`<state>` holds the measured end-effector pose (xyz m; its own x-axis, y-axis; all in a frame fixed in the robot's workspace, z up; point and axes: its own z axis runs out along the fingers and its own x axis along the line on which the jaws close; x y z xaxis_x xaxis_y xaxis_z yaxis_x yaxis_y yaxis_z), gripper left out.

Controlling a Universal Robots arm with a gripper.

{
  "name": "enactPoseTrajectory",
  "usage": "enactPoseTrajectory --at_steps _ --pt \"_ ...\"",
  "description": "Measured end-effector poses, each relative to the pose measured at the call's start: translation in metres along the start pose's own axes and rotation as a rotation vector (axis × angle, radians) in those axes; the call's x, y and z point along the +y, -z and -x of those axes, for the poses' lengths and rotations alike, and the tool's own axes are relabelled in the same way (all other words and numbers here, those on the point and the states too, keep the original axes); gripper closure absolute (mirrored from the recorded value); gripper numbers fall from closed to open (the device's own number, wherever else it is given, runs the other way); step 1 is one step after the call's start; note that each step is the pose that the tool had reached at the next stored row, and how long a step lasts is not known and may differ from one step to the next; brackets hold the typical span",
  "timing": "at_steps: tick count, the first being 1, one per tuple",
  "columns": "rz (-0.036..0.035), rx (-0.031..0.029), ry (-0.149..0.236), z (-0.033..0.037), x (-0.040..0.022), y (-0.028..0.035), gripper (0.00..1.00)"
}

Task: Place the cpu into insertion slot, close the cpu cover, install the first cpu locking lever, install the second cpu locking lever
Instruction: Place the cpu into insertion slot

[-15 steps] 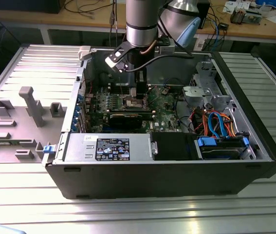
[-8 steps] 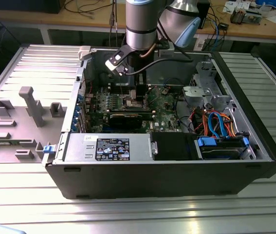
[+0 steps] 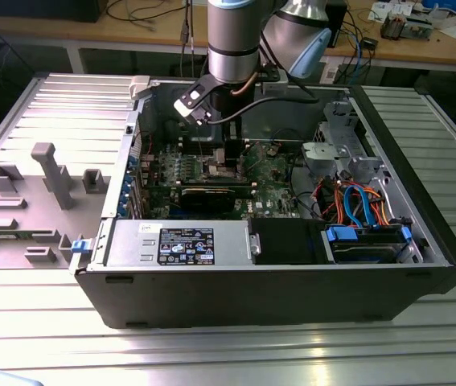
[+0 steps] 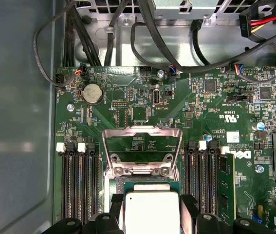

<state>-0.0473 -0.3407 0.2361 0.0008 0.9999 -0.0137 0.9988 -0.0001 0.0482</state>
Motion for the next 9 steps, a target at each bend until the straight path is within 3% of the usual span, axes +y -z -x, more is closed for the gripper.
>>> enactPoseTrajectory --at_steps 6,9 --pt "0.0003 0.0004 0.000 0.0000 -0.0003 -0.0007 0.46" --pt "0.0004 0.0000 0.000 0.0000 -0.0046 -0.0025 0.46"
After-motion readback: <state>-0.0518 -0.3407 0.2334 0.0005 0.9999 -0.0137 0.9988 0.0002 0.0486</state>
